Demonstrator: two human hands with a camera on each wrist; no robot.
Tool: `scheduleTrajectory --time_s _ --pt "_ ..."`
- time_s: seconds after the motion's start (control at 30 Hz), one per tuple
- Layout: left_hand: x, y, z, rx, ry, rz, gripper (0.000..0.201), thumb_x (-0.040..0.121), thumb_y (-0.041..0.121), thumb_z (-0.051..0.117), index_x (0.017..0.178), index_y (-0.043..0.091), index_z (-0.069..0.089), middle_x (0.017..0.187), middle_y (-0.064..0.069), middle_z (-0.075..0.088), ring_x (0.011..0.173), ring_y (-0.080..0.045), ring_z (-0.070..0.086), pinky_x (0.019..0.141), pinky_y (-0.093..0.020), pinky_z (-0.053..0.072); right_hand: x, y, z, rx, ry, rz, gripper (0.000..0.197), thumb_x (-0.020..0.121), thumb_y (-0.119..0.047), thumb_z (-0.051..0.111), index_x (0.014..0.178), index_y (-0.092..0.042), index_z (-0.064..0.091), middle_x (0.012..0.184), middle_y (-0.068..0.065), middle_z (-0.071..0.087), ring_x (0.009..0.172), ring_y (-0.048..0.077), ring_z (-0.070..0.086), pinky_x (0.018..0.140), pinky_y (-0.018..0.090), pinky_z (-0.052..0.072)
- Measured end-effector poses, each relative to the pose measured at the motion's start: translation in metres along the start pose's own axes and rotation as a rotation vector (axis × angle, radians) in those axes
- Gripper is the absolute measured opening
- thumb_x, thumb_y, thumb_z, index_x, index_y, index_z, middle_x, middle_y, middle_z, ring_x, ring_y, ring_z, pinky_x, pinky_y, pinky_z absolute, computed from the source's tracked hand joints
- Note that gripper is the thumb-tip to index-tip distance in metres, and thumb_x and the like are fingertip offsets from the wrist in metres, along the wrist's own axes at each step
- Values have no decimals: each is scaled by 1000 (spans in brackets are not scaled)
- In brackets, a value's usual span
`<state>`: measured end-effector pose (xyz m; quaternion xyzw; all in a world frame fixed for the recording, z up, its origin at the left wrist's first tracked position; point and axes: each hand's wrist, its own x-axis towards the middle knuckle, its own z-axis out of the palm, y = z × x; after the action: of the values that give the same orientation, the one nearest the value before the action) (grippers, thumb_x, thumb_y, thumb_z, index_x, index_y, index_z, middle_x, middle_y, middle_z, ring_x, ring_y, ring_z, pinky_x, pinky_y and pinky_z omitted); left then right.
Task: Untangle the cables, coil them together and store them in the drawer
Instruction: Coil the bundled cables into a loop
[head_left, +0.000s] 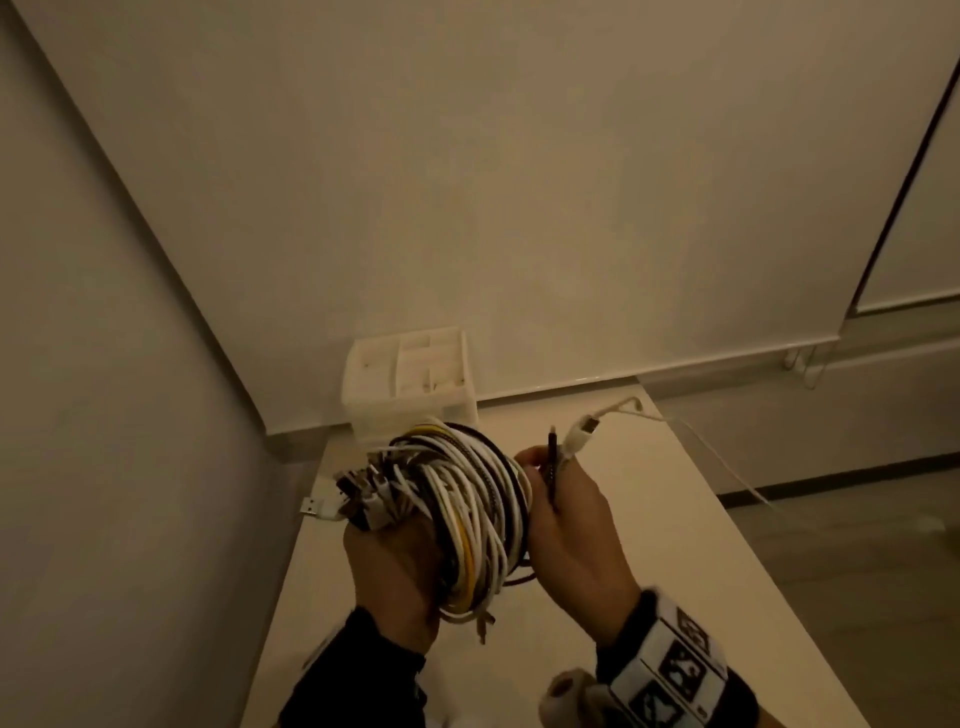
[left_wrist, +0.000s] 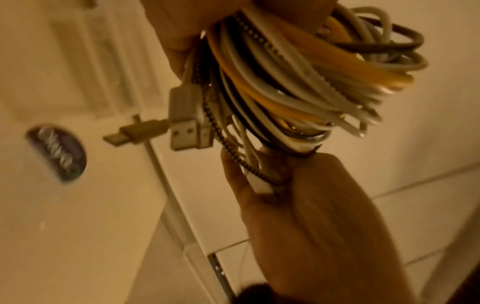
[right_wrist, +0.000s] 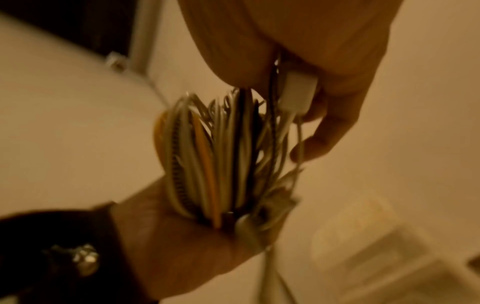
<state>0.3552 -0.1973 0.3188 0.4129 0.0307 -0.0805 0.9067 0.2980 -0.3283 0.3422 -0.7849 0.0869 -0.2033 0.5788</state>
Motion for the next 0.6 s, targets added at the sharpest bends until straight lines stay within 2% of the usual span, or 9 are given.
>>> scheduleTrajectory --time_s 0.1,0.17,0.33,0.4,0.43,0.5,0.53,0.57,0.6 --pt "1 6 -3 21 -33 -21 59 99 33 29 65 17 74 65 -7 67 58 -18 65 53 -27 56 0 1 -10 -281 -224 -148 7 98 -27 43 100 -27 49 80 -8 64 67 9 59 63 33 53" --pt "-5 7 -6 26 -66 -57 64 100 32 27 62 14 76 65 -9 68 57 -20 66 52 -28 56 -2 -7 -19 -431 -346 -231 13 95 -33 44 108 -32 44 84 -9 63 71 12 59 66 37 53" --pt "-11 7 -8 -82 -170 -126 44 72 46 51 72 12 79 81 -15 71 69 -25 71 62 -34 57 1 -25 -32 -557 -493 -293 46 91 -26 55 128 -34 30 93 -14 58 84 9 56 75 37 55" --pt "-14 14 -3 -211 -341 -127 39 78 39 65 96 7 77 102 -19 71 93 -28 70 79 -36 57 1 -26 -32 -503 -543 -282 38 87 -22 57 119 -29 38 94 -11 61 84 9 58 75 38 54" --pt "-13 16 0 -248 -429 -118 36 90 32 58 111 5 72 114 -19 68 109 -31 64 92 -36 51 0 -25 -32 -487 -577 -274 34 86 -22 57 115 -27 40 94 -10 61 84 9 58 76 38 54" --pt "-12 16 -4 -171 -319 -13 37 102 18 36 119 5 67 121 -16 66 122 -35 53 103 -34 42 -3 -22 -31 -464 -613 -281 29 87 -23 56 111 -23 40 91 -11 59 81 7 58 74 32 54" --pt "-15 16 -7 -179 -280 29 41 103 21 32 123 1 62 125 -18 62 126 -34 49 107 -36 36 -3 -22 -31 -431 -603 -282 25 88 -21 55 108 -20 39 87 -10 59 77 7 57 70 31 53" --pt "-17 20 -6 -256 -356 54 43 101 26 40 126 -4 57 128 -22 59 126 -33 50 108 -39 34 -4 -21 -31 -385 -584 -274 20 91 -15 53 104 -16 39 83 -6 58 72 10 56 66 32 52" --pt "-15 19 -6 -306 -371 38 46 89 29 64 117 -7 62 120 -25 62 117 -32 59 102 -42 43 -4 -21 -31 -344 -561 -263 15 93 -10 51 101 -12 38 79 -1 57 68 15 54 62 35 50"
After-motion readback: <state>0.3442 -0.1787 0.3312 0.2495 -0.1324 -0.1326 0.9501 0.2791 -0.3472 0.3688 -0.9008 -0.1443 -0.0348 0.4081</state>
